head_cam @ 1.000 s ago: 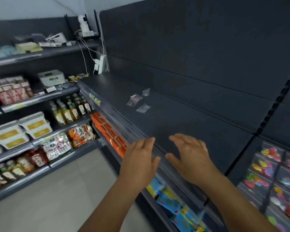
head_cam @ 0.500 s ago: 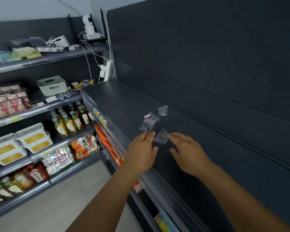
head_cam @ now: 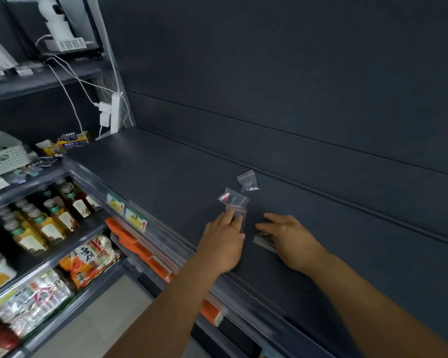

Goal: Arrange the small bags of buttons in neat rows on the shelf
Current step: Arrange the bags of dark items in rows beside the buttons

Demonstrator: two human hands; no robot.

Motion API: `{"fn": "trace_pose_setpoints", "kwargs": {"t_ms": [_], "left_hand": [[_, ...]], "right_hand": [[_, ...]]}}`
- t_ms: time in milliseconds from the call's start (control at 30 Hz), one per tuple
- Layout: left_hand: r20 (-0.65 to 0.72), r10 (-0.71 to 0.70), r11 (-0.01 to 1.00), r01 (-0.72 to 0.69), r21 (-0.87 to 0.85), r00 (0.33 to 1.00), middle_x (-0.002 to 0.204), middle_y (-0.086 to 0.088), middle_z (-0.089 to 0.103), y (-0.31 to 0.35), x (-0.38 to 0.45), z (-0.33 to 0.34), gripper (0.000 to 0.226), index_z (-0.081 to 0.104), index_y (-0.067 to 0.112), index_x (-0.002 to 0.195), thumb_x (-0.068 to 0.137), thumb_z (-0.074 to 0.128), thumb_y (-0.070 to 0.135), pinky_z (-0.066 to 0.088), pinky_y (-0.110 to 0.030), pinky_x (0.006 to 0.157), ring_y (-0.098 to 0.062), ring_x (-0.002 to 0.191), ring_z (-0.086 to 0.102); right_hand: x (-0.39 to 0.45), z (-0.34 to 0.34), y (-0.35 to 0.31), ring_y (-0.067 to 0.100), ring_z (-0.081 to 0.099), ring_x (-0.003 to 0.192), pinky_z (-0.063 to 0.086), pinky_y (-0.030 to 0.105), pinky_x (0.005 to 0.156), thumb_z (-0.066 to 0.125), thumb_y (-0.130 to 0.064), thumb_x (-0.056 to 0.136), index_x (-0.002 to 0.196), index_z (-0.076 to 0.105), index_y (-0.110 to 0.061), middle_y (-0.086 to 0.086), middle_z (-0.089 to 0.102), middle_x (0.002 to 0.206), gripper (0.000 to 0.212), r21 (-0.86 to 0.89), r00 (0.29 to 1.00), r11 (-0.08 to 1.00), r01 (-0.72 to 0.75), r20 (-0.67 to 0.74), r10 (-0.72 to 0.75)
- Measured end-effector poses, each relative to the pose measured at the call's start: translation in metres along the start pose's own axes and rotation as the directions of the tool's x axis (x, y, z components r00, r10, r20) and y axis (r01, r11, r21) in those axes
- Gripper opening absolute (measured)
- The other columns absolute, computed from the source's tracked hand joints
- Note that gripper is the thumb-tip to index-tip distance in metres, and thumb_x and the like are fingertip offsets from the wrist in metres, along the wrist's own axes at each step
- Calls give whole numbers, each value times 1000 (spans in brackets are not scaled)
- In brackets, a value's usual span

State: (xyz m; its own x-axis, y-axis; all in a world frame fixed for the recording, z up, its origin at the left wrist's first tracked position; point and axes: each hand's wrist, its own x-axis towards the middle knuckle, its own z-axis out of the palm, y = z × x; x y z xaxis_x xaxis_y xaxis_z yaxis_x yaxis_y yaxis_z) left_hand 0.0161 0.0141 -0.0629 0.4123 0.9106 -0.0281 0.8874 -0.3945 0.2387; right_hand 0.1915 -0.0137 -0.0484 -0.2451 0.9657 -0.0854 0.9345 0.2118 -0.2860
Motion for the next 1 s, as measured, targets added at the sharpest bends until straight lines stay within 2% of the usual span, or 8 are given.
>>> {"fn": "trace_pose_setpoints", "kwargs": {"t_ms": [200, 333, 433, 500, 667, 767, 867, 1000], "left_hand": [[-52, 251, 937, -257, -238, 966, 150, 1, 34, 7, -2, -2, 39, 45, 14, 137, 100, 40, 24, 30, -32, 109, -18, 135, 33], [-140, 113, 963, -143, -230, 984, 136, -3, 44, 14, 5, -2, 44, 42, 16, 138, 97, 46, 31, 37, -32, 98, -22, 125, 38], [-117, 29, 992, -43, -117, 993, 122, -8, 50, 18, 14, -2, 41, 51, 11, 122, 92, 54, 38, 41, -36, 90, -26, 116, 42], [-92, -5, 985, -11, -172, 996, 114, -8, 55, 21, 18, -2, 34, 54, 10, 110, 89, 61, 36, 44, -36, 82, -27, 110, 49], [-31, -40, 945, 28, -326, 999, 93, -5, 66, 25, 21, -3, 16, 61, 12, 90, 85, 63, 27, 45, -31, 65, -27, 89, 62], [-17, 2, 897, -9, -441, 1000, 88, 1, 63, 33, 20, -2, 4, 59, 20, 80, 83, 61, 21, 47, -27, 66, -20, 80, 61], [-11, 37, 808, -36, -588, 999, 76, 7, 63, 56, 14, -3, 11, 54, 23, 74, 82, 61, 20, 43, -24, 58, -15, 71, 59], [29, 116, 668, -57, -742, 993, 80, -2, 69, 105, 2, -7, 9, 60, 14, 85, 80, 67, 19, 49, -33, 61, -21, 72, 63]], "right_hand": [[-8, -3, 0, 26, 44, 116, 42, 34, 90, 51, -37, 91, 125, 53, -24, 5, 47, 124, 36, 49, 902, 907, -418, -99, 421], [-15, -2, 4, 27, 44, 117, 42, 34, 92, 57, -38, 87, 130, 49, -23, 6, 49, 124, 46, 139, 847, 853, -504, -112, 519], [-16, -1, 3, 27, 48, 114, 42, 32, 89, 60, -29, 86, 131, 49, -21, 7, 50, 125, 48, 216, 818, 815, -538, -103, 566], [-16, 1, 1, 25, 54, 105, 43, 27, 79, 61, -25, 85, 124, 54, -20, 8, 55, 119, 41, 276, 786, 772, -573, -83, 613], [-29, 4, -3, 16, 53, 74, 37, 22, 58, 62, -16, 80, 87, 62, -19, 2, 60, 87, 7, 412, 745, 732, -542, -168, 646], [-44, 3, -2, 13, 53, 64, 38, 18, 48, 63, -15, 80, 76, 56, -20, -4, 58, 72, 10, 547, 682, 668, -504, -223, 697], [-65, -3, 3, 8, 53, 57, 38, 9, 43, 63, -12, 78, 71, 57, -20, -7, 60, 66, 12, 708, 575, 554, -437, -254, 778], [-107, -20, 9, 15, 58, 57, 55, 34, 61, 61, -9, 76, 71, 67, -20, 1, 68, 67, 14, 871, 469, 408, -275, -249, 847]]}}
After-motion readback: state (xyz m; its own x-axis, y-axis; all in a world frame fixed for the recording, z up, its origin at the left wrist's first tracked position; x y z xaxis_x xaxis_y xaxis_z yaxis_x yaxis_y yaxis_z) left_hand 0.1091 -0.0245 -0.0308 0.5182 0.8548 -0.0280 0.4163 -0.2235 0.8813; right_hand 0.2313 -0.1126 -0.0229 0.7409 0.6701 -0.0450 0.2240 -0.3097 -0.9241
